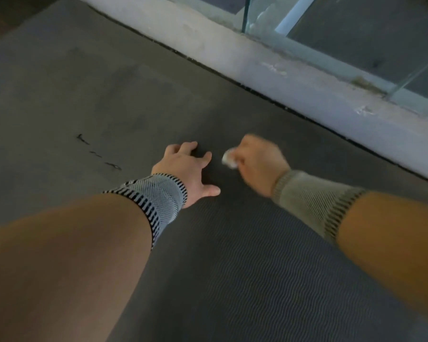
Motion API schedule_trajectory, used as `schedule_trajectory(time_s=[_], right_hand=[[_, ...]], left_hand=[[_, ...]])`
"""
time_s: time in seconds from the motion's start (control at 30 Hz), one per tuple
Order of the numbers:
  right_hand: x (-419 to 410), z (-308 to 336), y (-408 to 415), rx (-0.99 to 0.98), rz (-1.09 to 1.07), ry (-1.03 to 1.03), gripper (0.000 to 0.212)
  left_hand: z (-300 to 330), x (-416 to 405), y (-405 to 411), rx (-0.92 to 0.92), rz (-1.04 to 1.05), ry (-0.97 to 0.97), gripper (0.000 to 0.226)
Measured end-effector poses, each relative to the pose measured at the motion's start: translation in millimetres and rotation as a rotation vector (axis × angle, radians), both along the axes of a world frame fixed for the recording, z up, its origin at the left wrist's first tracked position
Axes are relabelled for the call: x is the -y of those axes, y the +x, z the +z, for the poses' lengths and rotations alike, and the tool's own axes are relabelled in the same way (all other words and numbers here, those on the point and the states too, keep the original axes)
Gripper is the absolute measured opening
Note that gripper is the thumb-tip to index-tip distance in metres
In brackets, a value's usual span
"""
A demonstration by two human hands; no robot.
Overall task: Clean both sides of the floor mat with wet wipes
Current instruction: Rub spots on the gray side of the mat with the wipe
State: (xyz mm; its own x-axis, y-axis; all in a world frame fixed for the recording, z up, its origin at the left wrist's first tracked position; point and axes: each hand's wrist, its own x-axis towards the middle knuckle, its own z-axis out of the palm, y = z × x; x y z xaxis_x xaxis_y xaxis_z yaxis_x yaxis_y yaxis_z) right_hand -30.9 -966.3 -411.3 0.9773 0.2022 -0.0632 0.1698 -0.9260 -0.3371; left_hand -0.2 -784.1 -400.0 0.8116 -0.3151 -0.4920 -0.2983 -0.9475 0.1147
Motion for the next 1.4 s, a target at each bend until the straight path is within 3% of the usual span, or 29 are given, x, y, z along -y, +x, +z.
schedule_trajectory(time_s=[0.07, 0.1, 0.2, 0.27, 0.4, 0.47, 0.5, 0.6, 0.63, 0.77, 0.83, 0.87, 0.97, 1.0, 1.17, 1.2, 1.33, 1.4], right_hand=[[5, 2, 2, -0.077, 0.141, -0.01, 0.022], [17, 1, 21, -0.057, 0.085, -0.097, 0.023], [57, 2, 82, 0.011, -0.381, -0.304, 0.024], [44, 4, 86, 0.012, -0.482, -0.295, 0.025], [-10, 1, 15, 0.041, 0.066, -0.001, 0.025], [0, 7, 21, -0.027, 0.218, -0.057, 0.021], [12, 7, 38, 0.0, 0.121, -0.12, 0.021], [54, 7, 91, -0.021, -0.486, -0.248, 0.027], [47, 8, 91, -0.038, -0.541, -0.242, 0.028], [-9, -3, 36, 0.075, -0.009, -0.036, 0.028], [-6, 0, 40, 0.025, 0.162, -0.066, 0.025], [4, 2, 55, 0.033, 0.071, -0.114, 0.025], [35, 4, 100, -0.033, -0.466, -0.275, 0.029], [27, 3, 99, -0.028, -0.472, -0.277, 0.031], [-18, 0, 55, 0.051, 0.15, -0.022, 0.029], [-10, 1, 65, 0.052, 0.129, -0.084, 0.028], [27, 5, 115, -0.01, -0.525, -0.268, 0.024], [6, -2, 112, 0.067, -0.382, -0.175, 0.026]], left_hand=[[-1, -2, -2, 0.007, -0.001, -0.015, 0.087], [-2, -3, -3, 0.013, -0.007, -0.027, 0.087], [-5, -5, -4, 0.031, -0.005, -0.05, 0.086], [-7, -6, -4, 0.038, -0.012, -0.048, 0.087], [-10, -6, -6, 0.036, -0.015, -0.071, 0.086], [-11, -7, -6, 0.043, -0.014, -0.079, 0.086], [-12, -7, -6, 0.042, -0.018, -0.08, 0.086], [-12, -7, -8, 0.04, -0.02, -0.082, 0.086], [-12, -7, -7, 0.043, -0.024, -0.076, 0.086], [-9, -5, -8, 0.018, -0.024, -0.065, 0.086], [-8, -6, -7, 0.014, -0.029, -0.06, 0.086], [-8, -5, -7, 0.011, -0.032, -0.061, 0.085], [-9, -6, -8, 0.018, -0.033, -0.065, 0.085], [-8, -6, -7, 0.017, -0.038, -0.061, 0.085], [-7, -6, -8, 0.013, -0.032, -0.06, 0.085], [-7, -5, -8, 0.008, -0.034, -0.061, 0.085], [-8, -5, -8, 0.002, -0.034, -0.059, 0.085], [-8, -6, -7, -0.01, -0.034, -0.056, 0.085]])
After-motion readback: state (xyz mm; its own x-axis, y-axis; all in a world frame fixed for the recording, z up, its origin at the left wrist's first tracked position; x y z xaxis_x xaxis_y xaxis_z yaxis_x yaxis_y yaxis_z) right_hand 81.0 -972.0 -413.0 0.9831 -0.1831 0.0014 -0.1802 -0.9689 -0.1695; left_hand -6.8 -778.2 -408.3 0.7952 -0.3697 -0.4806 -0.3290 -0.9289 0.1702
